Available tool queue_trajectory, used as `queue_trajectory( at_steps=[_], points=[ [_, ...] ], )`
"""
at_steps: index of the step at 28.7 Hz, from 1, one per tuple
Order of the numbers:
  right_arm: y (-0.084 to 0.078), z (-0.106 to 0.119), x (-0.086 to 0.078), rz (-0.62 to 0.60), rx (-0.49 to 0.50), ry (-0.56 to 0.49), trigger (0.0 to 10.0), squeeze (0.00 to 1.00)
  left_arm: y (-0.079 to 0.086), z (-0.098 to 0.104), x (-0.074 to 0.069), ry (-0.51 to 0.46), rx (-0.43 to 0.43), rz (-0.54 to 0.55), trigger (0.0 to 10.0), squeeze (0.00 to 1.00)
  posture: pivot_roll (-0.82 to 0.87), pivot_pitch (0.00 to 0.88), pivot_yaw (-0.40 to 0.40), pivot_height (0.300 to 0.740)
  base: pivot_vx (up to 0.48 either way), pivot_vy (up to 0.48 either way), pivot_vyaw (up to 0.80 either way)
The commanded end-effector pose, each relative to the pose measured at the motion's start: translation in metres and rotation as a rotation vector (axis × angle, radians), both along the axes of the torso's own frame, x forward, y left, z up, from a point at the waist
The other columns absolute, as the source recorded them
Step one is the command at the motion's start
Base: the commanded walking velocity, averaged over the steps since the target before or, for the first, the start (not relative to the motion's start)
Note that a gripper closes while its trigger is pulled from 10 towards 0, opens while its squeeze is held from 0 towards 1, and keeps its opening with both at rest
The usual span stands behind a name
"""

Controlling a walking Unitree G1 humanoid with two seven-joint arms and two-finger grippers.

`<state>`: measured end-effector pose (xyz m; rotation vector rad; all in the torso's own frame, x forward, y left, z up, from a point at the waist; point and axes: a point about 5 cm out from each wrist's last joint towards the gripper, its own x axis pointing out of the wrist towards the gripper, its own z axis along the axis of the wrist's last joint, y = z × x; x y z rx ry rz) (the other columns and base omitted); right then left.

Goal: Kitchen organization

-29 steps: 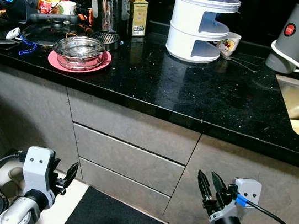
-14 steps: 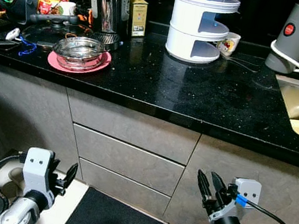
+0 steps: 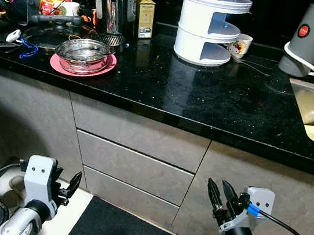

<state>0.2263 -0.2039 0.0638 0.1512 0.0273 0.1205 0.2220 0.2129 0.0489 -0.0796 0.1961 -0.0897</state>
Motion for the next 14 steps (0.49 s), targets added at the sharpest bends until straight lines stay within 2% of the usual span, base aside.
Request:
queue_trajectory(
  at_steps=[1, 14],
  points=[
    [0.0013, 0.0010, 0.0004, 0.006, -0.007, -0.007, 10.0, 0.00, 0.0029, 0.0027, 0.0011, -0.005, 0.004, 0.006, 10.0, 0.00, -0.05, 0.014, 0.004, 0.740, 0.000, 0.000, 0.00],
    [0.0012, 0.0005, -0.0002, 0.011, -0.003, -0.002, 10.0, 0.00, 0.0007, 0.0050, -0.0002, -0.009, 0.002, 0.005, 10.0, 0.00, -0.05, 0.015, 0.003, 0.740, 0.000, 0.000, 0.00]
  ],
)
